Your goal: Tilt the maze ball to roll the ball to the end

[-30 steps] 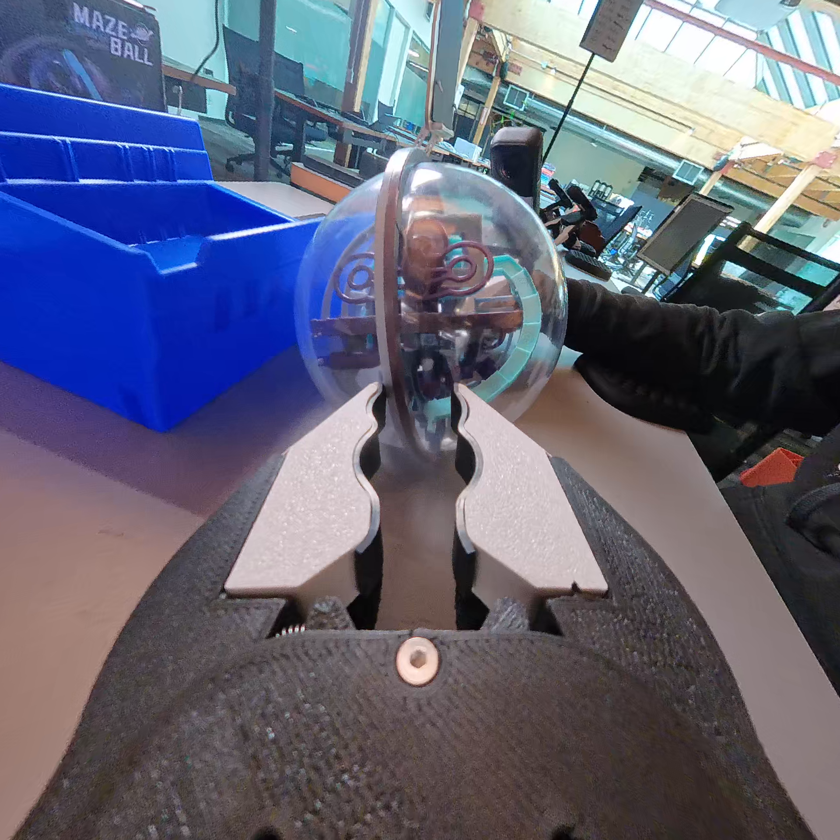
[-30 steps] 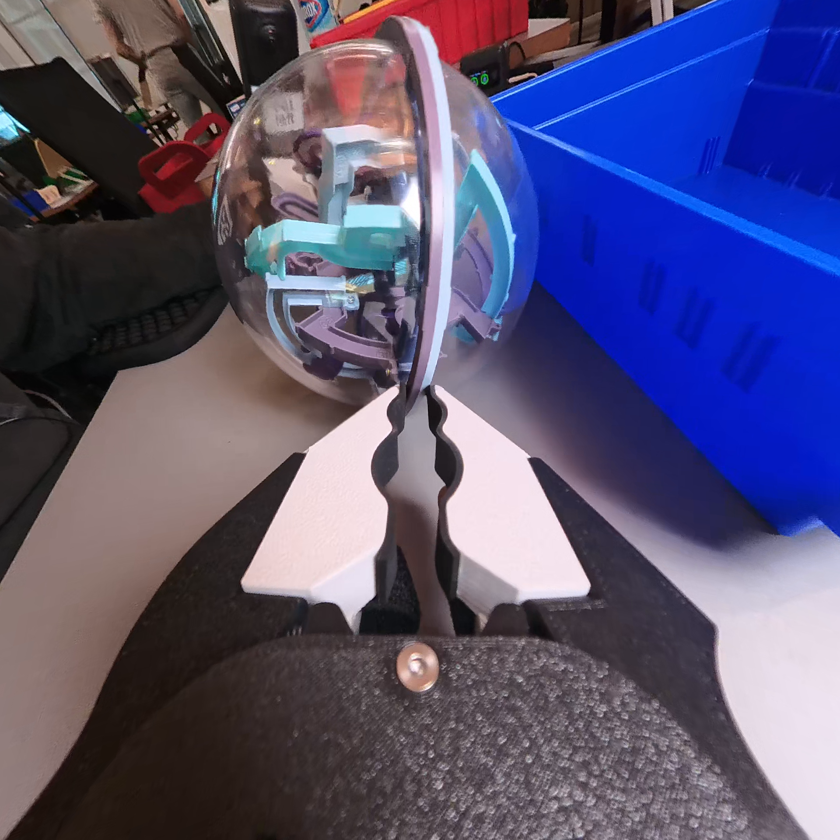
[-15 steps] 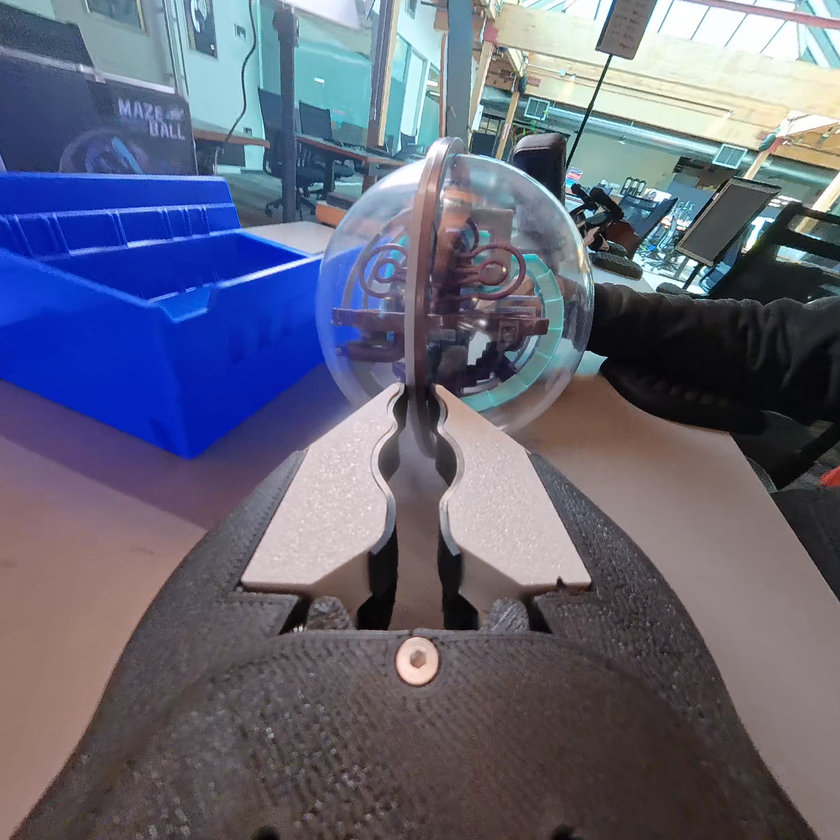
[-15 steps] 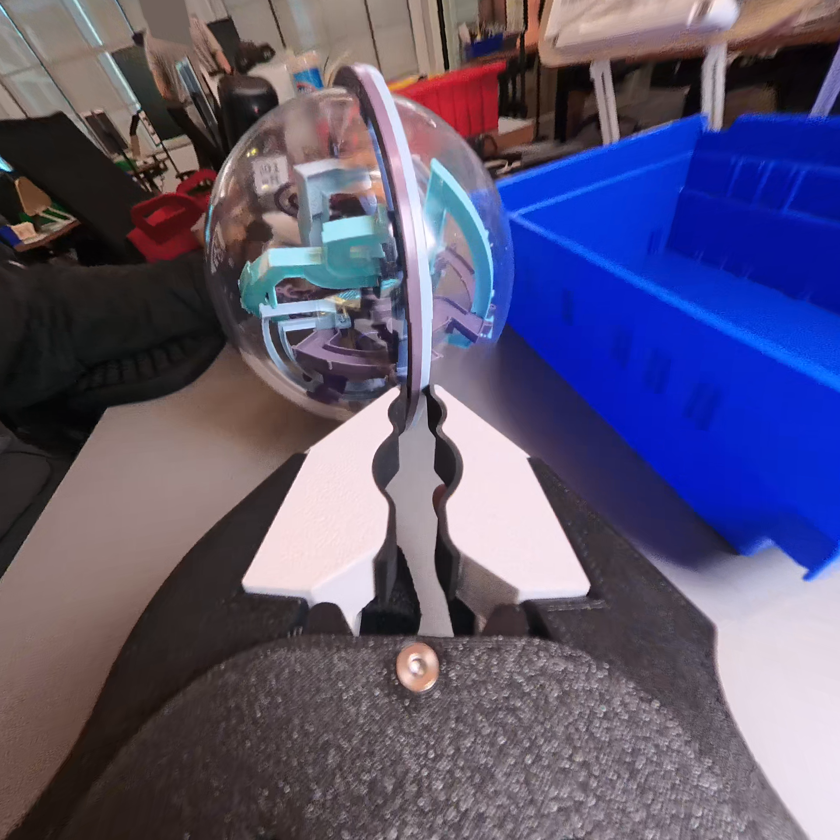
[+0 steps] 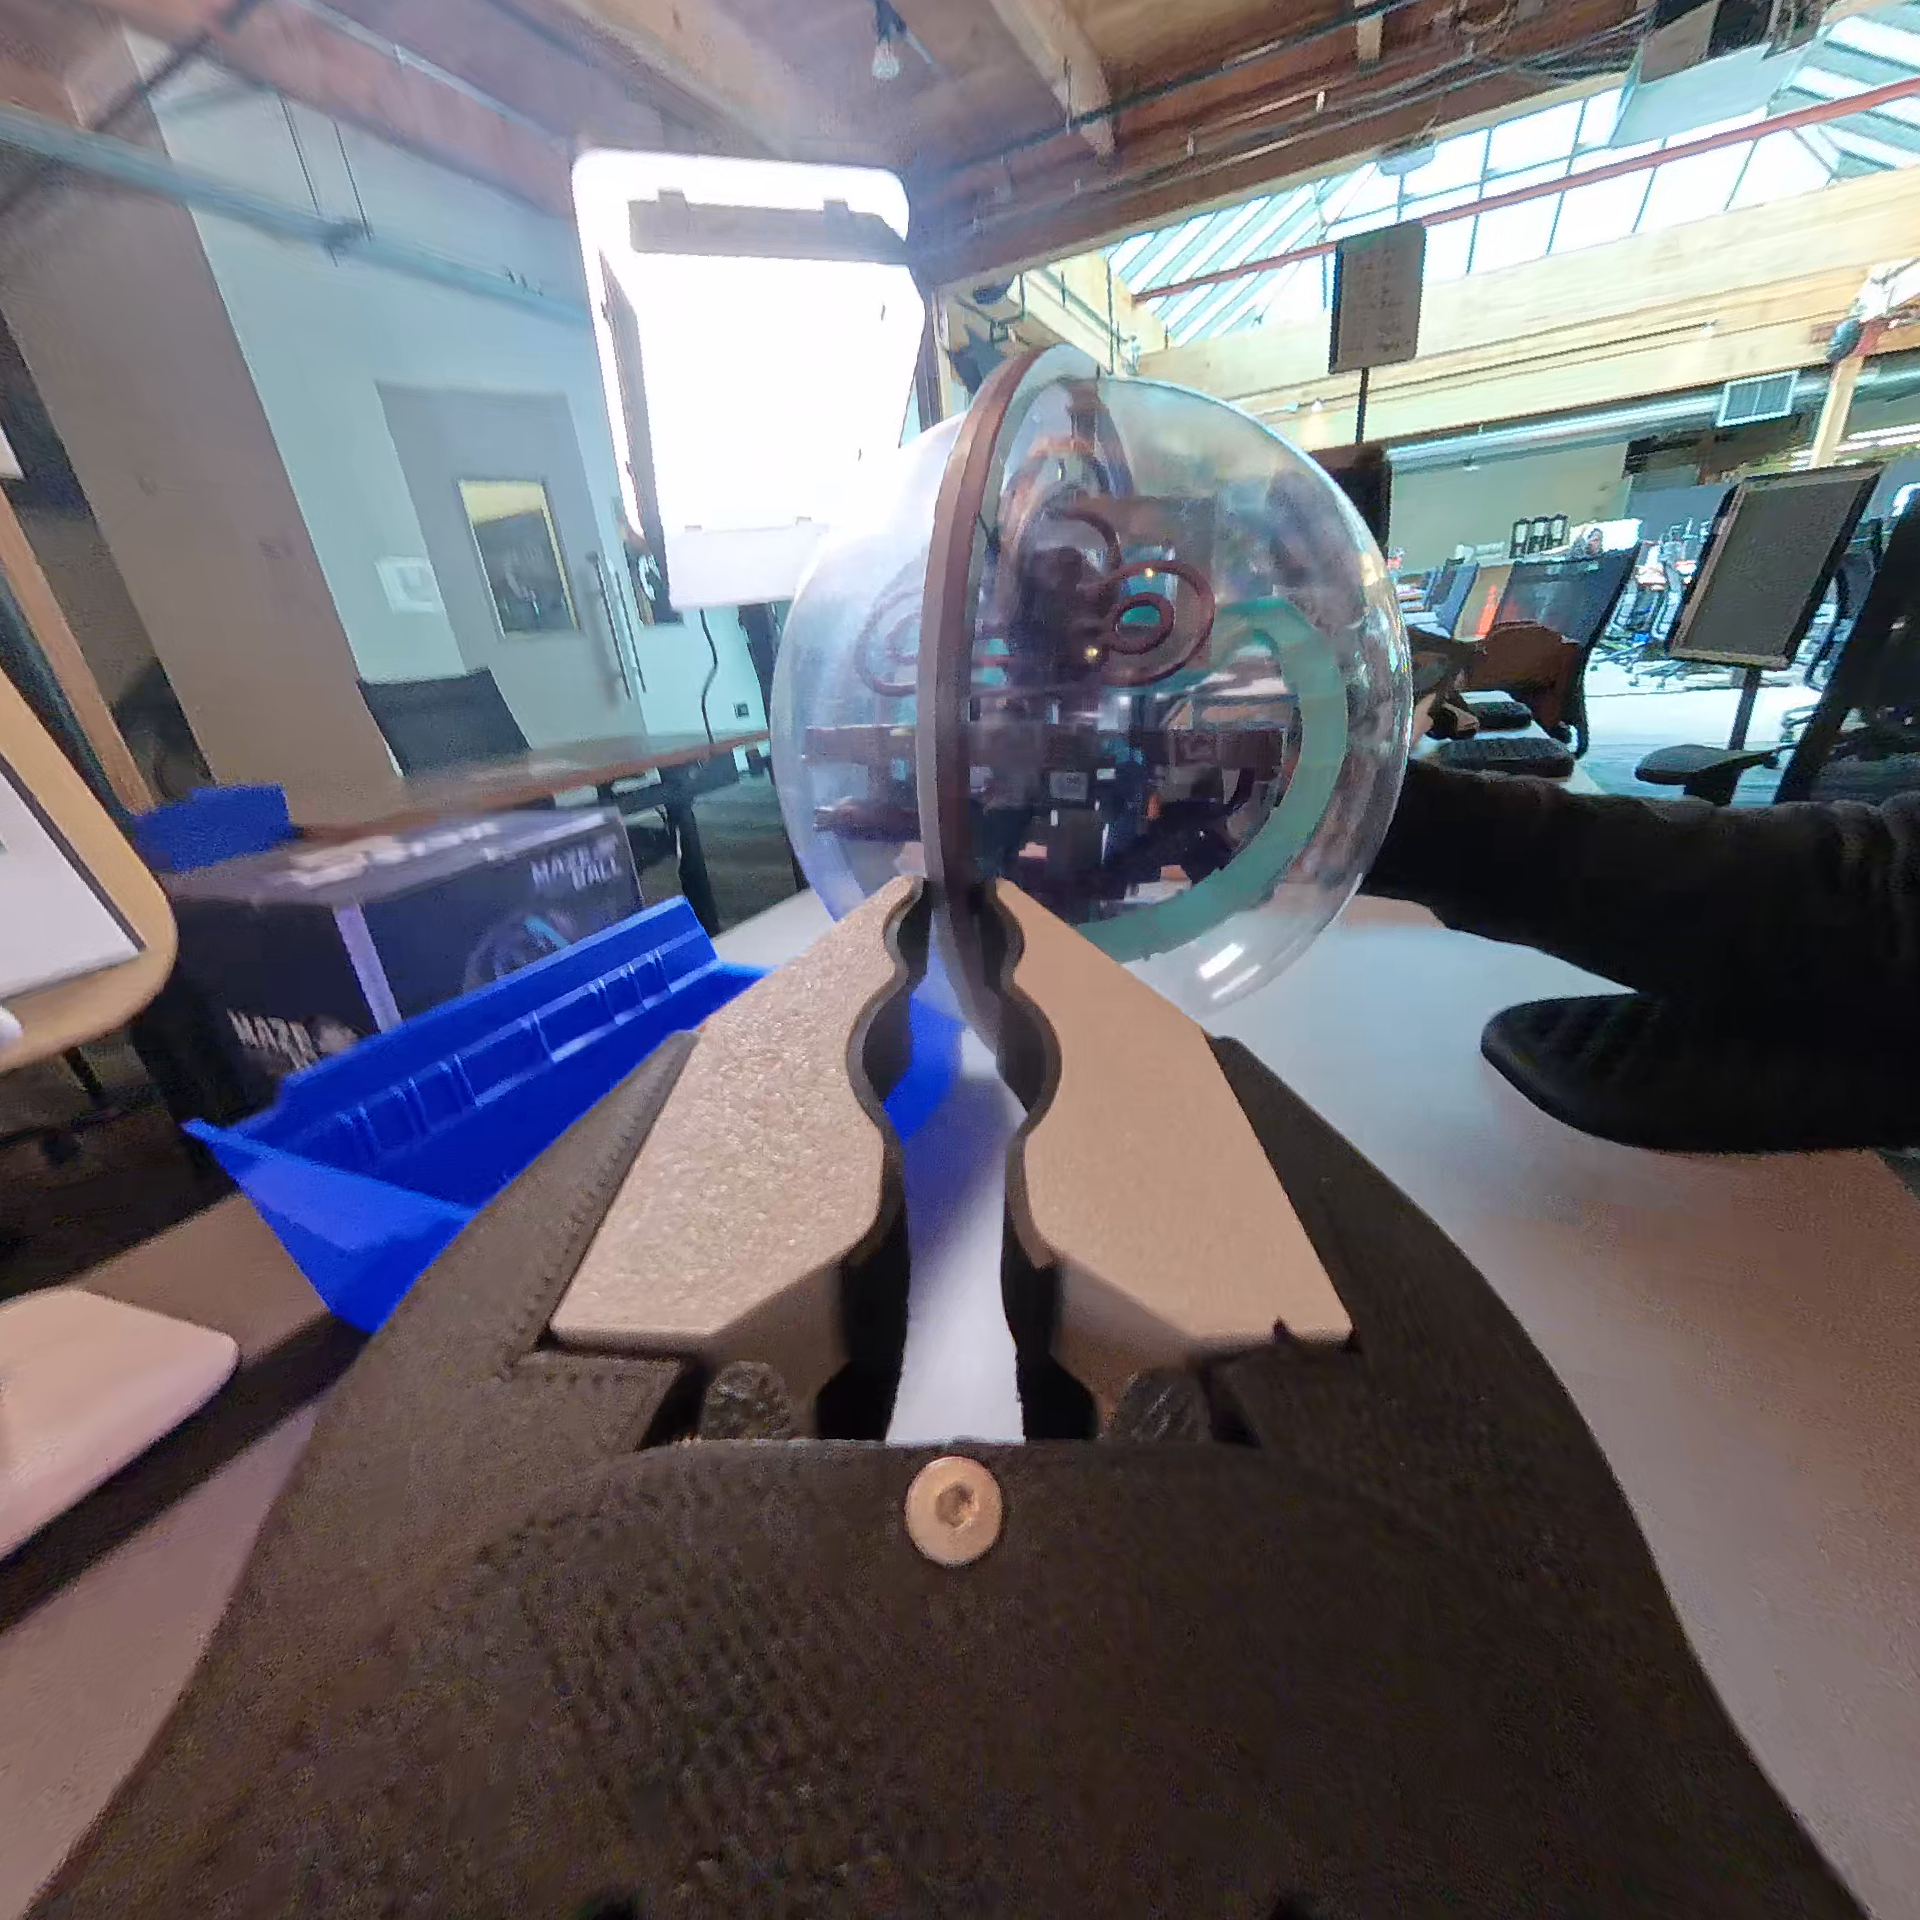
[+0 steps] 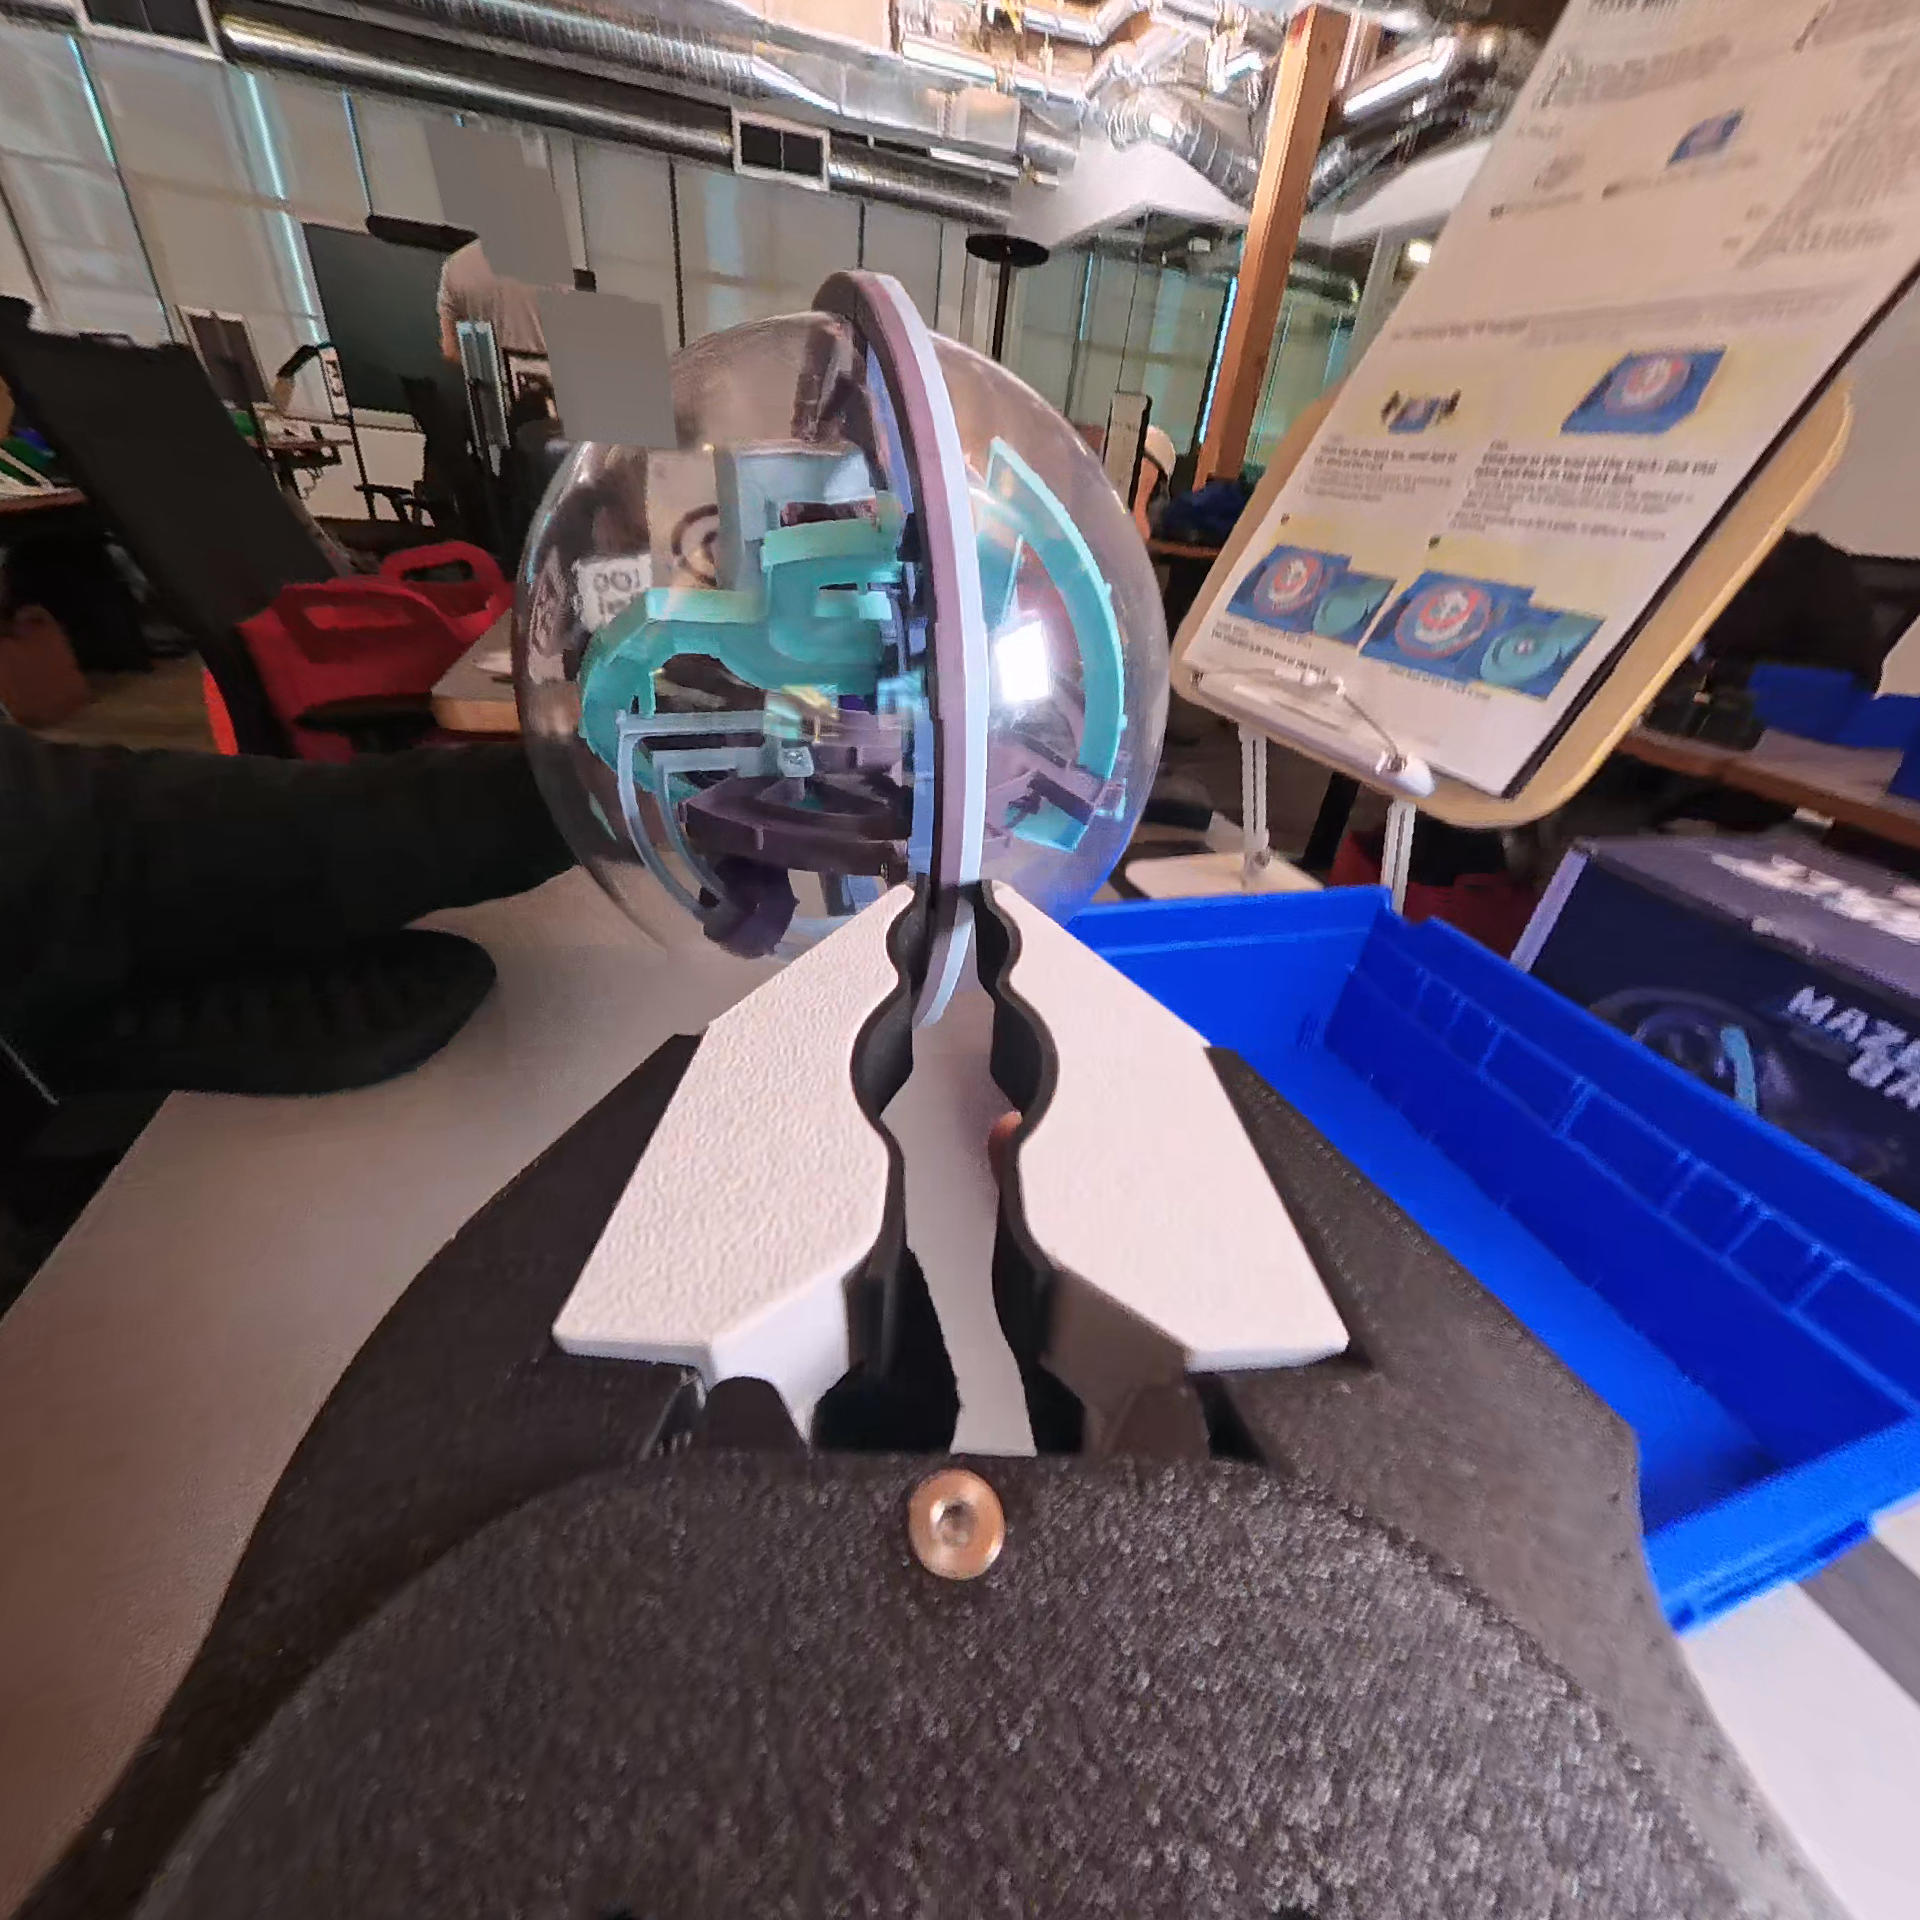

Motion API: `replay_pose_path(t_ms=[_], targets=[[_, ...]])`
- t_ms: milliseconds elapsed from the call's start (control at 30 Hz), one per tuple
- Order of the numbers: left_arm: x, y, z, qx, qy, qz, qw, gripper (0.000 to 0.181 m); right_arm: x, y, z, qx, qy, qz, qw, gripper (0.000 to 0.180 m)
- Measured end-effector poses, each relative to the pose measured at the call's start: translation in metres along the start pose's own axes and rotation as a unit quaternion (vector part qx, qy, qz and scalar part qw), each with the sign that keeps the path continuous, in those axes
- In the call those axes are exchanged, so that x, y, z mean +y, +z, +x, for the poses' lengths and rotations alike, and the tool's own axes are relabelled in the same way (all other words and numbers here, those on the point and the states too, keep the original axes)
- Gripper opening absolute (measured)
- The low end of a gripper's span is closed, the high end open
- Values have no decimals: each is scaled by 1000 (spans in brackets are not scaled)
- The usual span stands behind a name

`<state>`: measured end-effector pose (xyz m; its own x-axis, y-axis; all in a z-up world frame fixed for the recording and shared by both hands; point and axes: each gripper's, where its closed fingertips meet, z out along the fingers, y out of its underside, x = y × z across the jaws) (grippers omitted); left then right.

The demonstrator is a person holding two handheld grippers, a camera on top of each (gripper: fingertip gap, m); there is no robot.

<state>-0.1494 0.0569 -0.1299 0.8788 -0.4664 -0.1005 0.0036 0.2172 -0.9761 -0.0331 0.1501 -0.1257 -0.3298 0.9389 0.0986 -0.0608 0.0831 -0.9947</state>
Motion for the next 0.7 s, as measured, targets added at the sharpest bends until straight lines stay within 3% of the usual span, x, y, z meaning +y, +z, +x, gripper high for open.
replay_pose_path(t_ms=[400, 533, 700], targets=[[-111, 6, 13, 24, 109, 67, 991, 7, -106, -3, -13, 26, -130, 80, 988, 6], [-119, 12, 20, 35, 118, 69, 990, 8, -121, -12, -19, 41, -154, 85, 984, 6], [-96, 19, 23, 44, 94, 54, 993, 7, -126, -22, -24, 40, -148, 84, 985, 5]])
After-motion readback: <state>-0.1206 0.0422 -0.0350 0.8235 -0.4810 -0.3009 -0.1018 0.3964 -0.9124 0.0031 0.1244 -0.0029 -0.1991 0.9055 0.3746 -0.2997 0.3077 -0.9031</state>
